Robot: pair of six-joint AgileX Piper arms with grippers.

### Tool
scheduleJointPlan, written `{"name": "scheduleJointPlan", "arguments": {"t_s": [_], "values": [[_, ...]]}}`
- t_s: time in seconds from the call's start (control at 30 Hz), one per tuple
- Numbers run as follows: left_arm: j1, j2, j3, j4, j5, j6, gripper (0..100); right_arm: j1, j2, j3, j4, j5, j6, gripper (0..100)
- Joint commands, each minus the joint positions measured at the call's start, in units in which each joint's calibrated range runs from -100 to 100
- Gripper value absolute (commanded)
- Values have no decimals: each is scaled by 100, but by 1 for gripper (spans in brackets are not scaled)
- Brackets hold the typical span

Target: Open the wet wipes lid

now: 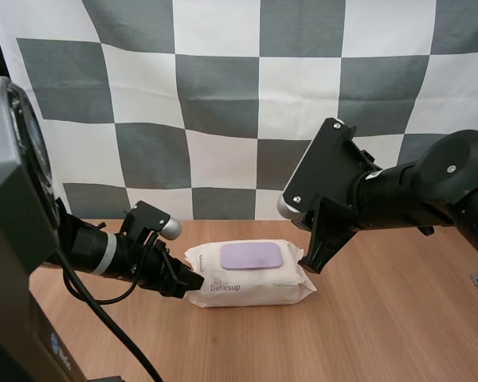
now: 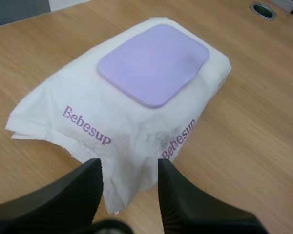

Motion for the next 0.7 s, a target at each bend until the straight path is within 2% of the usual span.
{"name": "scheduleJointPlan", "arguments": {"t_s": [0.0,0.17,0.23,0.4,0.53,0.67], "values": [[-12,172,-6,1,57,78,61,0,-3,2,38,-8,3,46],[-155,512,-6,-78,58,230,61,0,-3,2,123,-8,3,46],[-226,629,-6,-294,-2,384,61,0,-3,2,123,-8,3,46],[-307,674,-6,-570,-225,553,62,0,-3,2,121,131,3,46],[-333,674,-6,-570,-474,565,61,0,187,2,511,880,-580,46],[-333,674,-6,-482,-432,565,61,3,658,67,519,1010,-901,46]]}}
